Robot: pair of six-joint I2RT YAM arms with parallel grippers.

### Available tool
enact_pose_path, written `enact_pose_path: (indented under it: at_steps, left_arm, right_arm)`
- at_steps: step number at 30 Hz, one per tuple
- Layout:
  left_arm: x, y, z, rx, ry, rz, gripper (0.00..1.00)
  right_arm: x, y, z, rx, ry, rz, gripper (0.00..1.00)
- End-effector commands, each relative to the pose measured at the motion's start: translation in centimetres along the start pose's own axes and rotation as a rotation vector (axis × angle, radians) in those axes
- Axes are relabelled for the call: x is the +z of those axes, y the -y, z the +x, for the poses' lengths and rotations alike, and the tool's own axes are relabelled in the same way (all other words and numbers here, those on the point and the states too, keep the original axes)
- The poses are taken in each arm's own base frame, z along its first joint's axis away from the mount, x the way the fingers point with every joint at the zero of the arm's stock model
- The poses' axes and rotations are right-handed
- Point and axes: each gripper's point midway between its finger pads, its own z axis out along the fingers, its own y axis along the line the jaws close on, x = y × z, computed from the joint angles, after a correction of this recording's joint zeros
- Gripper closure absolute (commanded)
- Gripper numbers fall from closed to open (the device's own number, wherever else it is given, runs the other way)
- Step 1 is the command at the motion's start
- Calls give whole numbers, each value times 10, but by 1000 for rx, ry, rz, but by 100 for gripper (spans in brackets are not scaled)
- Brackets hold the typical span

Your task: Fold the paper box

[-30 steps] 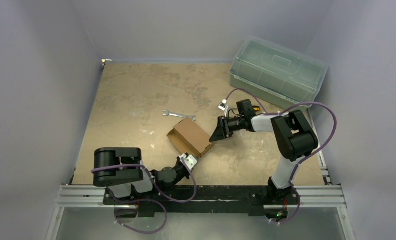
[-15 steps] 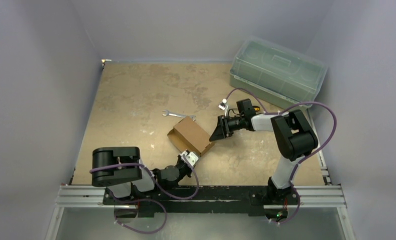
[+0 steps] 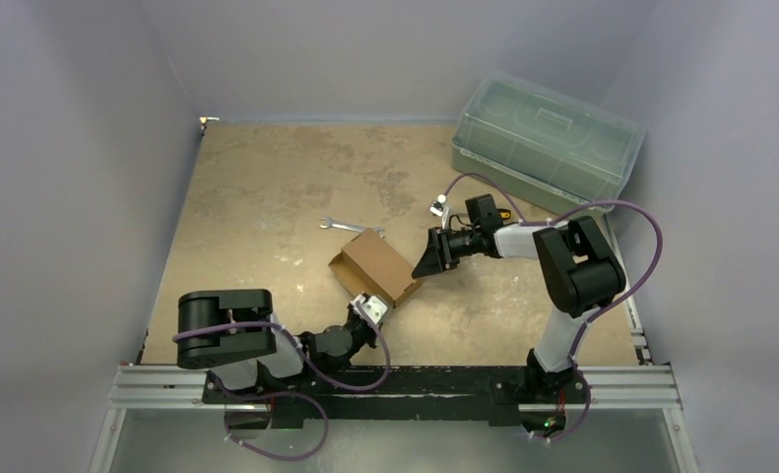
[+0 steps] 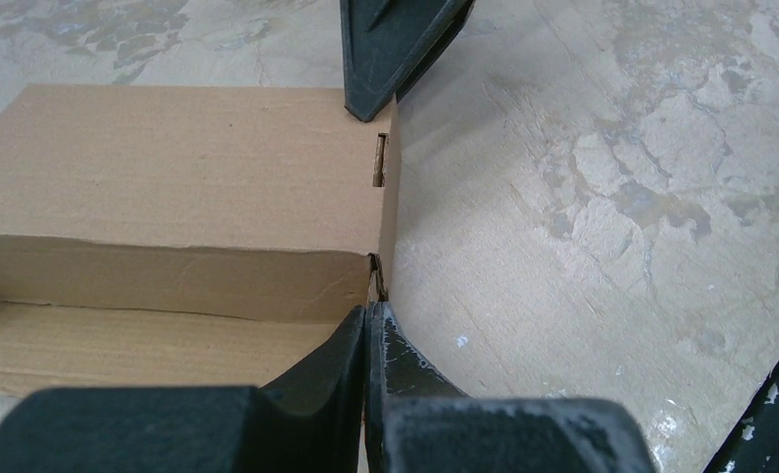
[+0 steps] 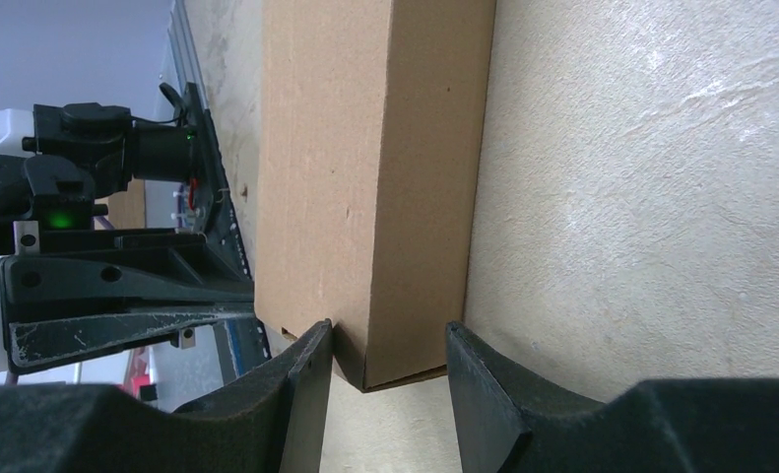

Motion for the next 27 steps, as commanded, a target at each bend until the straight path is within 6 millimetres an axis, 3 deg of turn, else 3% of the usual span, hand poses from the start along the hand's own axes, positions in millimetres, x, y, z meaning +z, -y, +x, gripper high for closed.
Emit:
enact_pose_path:
  at_steps: [1, 17, 22, 27]
  left_arm:
    - [4, -1, -17, -79, 54, -24, 100]
    - [24, 8, -33, -96, 18, -40, 100]
    - [25, 9, -41, -130, -1, -51, 82]
    - [23, 20, -49, -168, -100, -29, 43]
  right_arm:
    - [4, 23, 4, -12, -16, 96, 53]
    - [8, 18, 5, -42, -32, 80, 52]
    - [7, 15, 5, -44, -38, 75, 49]
    - [7, 15, 5, -40, -44, 68, 45]
